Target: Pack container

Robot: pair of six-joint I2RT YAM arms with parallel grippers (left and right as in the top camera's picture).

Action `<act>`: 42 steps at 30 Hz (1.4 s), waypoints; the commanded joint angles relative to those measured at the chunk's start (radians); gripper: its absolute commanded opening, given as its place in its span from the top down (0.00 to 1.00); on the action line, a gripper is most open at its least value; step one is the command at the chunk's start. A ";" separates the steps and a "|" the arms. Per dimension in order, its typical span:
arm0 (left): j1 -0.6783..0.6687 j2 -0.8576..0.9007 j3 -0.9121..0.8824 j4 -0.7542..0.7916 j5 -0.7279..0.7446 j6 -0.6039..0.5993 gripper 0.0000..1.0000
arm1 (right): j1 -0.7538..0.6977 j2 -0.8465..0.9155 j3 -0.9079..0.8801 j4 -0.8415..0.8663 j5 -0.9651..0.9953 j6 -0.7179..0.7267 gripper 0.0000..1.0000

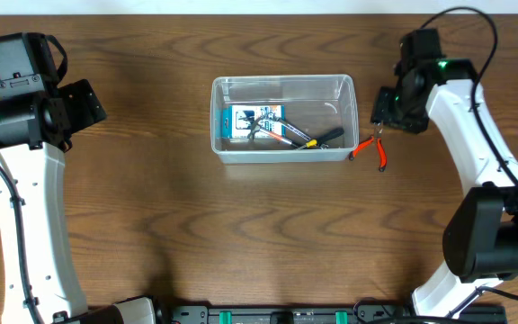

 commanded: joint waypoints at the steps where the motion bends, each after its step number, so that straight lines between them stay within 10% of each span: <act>1: 0.004 0.002 0.002 0.001 -0.015 0.016 0.02 | 0.015 0.021 -0.042 0.021 -0.011 0.059 0.45; 42: 0.004 0.002 0.002 0.001 -0.015 0.016 0.02 | -0.111 0.223 -0.061 -0.002 -0.007 -0.359 0.39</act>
